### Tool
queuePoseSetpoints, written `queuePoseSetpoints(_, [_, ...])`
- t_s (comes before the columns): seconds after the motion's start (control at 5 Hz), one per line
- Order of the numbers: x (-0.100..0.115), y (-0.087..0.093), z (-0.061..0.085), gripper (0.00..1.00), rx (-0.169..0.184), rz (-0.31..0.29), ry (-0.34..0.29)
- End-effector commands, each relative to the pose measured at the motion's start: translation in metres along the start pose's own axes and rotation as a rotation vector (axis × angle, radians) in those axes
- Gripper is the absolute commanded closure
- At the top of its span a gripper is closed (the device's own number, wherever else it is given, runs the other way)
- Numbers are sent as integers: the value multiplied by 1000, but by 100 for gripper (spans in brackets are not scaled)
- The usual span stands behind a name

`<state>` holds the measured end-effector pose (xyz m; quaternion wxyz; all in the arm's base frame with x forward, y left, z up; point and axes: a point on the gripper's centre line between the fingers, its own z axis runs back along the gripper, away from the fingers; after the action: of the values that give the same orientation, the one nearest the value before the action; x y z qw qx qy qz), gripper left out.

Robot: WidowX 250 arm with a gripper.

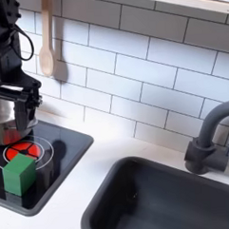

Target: Slide pot right

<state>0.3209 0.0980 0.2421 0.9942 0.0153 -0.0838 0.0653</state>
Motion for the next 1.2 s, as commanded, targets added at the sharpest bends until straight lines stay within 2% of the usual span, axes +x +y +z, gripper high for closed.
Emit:
queuePoseSetpoints(0.0, [23, 13, -7, 0, 22, 18, -12])
queuePoseSetpoints(0.6, [45, 35, -22, 0, 34, 47, -13])
queuePoseSetpoints(0.8, [50, 41, -28, 0, 27, 57, -7])
queuePoseSetpoints(1.0, [56, 44, -39, 0, 44, 59, 5])
